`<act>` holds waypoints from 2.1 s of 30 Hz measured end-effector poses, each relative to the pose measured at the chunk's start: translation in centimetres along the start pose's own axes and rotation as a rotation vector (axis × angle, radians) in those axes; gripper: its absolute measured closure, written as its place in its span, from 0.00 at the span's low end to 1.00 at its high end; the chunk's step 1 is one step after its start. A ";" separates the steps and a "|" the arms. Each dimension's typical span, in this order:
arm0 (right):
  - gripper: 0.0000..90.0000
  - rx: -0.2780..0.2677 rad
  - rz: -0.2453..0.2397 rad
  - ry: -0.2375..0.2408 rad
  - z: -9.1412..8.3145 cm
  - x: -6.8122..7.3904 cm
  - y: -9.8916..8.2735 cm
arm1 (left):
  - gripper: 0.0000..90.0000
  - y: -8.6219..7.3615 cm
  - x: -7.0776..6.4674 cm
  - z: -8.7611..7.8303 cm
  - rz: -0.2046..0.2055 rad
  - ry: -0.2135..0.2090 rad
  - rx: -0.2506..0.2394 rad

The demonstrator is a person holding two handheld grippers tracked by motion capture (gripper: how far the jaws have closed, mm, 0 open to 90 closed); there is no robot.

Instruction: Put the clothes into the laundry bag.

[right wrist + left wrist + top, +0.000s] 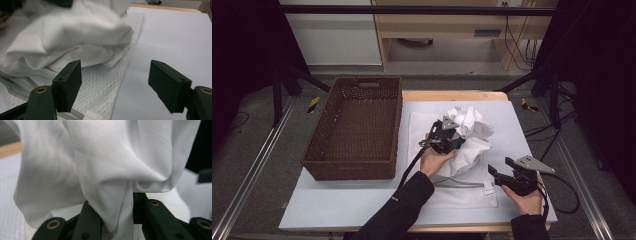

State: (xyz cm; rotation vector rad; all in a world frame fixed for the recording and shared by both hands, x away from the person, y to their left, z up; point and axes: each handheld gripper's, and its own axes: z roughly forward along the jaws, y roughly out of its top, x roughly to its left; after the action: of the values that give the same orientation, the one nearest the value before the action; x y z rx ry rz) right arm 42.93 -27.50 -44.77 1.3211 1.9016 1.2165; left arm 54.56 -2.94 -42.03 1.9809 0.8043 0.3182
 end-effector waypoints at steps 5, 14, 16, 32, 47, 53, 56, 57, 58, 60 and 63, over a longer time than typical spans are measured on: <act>0.29 0.002 -0.006 -0.002 0.1 0.0 0.1 | 0.61 -1.3 1.0 1.2 -0.054 -0.024 0.064; 0.23 -0.034 0.001 0.024 -0.1 0.6 0.9 | 0.22 0.0 0.9 -3.9 0.007 -0.065 0.064; 0.23 -0.036 -0.003 0.028 -0.1 0.8 1.1 | 0.22 0.0 0.7 -5.4 0.023 -0.065 0.062; 0.06 -0.046 0.020 0.109 4.2 5.8 4.8 | 0.69 -8.4 -0.5 -13.9 0.062 0.077 0.028; 0.04 0.187 0.048 0.063 13.0 9.3 4.5 | 0.97 -14.3 -1.9 -12.2 0.083 0.068 0.139; 0.24 0.269 0.027 0.047 14.7 9.5 3.5 | 1.00 -14.9 -2.0 -11.5 0.099 0.084 0.169; 0.38 0.266 0.025 0.044 14.6 9.4 3.6 | 1.00 -14.9 -2.1 -11.5 0.102 0.091 0.169; 0.51 0.259 0.021 0.043 14.4 9.3 3.6 | 1.00 -14.9 -2.2 -11.4 0.108 0.094 0.168; 0.67 0.246 0.030 0.061 14.1 9.2 3.7 | 1.00 -14.9 -2.2 -11.4 0.111 0.095 0.171; 0.83 0.232 0.050 0.068 13.7 9.0 3.5 | 1.00 -14.9 -2.2 -11.4 0.110 0.094 0.168; 0.89 0.194 0.065 0.041 12.7 8.2 3.4 | 1.00 -14.9 -2.1 -11.5 0.111 0.089 0.170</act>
State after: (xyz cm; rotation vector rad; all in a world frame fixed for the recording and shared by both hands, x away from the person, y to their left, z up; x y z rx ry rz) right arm 51.45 -14.82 -47.04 1.4785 2.0637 1.1207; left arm 40.94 8.50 -48.43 2.1888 0.8011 0.4175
